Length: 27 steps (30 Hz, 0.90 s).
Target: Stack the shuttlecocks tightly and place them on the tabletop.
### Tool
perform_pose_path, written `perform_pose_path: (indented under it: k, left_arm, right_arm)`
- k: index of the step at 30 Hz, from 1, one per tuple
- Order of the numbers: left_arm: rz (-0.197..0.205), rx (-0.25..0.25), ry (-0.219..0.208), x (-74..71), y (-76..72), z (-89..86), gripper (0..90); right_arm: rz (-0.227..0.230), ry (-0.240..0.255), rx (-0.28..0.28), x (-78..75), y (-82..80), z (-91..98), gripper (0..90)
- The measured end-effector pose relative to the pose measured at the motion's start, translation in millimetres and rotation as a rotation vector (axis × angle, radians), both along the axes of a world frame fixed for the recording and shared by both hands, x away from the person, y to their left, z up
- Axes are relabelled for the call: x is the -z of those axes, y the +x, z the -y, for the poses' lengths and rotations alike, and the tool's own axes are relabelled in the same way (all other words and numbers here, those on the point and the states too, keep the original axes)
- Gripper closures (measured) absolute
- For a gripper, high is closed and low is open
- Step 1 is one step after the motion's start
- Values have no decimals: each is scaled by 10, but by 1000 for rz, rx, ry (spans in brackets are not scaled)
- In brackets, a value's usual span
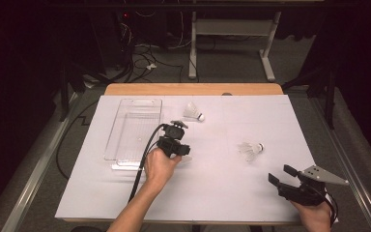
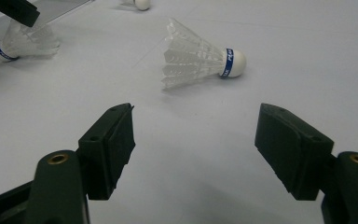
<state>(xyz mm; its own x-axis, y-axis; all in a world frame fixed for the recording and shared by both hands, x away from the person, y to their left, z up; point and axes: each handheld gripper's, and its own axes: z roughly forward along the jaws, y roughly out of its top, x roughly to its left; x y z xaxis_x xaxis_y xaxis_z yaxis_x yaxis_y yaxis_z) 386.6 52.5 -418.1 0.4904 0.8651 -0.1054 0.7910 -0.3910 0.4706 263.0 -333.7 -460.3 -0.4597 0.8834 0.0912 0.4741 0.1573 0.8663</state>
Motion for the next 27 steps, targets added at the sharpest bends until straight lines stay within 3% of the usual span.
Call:
perform_pose_path:
  k: [5,11,19,27]
  left_arm:
    - [-23,28,19,17,2,17,745]
    - [-23,53,38,29,-1,29,857]
    - [4,113,49,13,-14,-14,878]
    - [38,130,33,-21,-22,-49,880]
  right_arm:
    - [1,0,-2,1,1,2,287]
    - [2,-1,-4,2,2,6,287]
    - [3,7,3,0,2,22,287]
    - [-2,3,2,5,10,16,287]
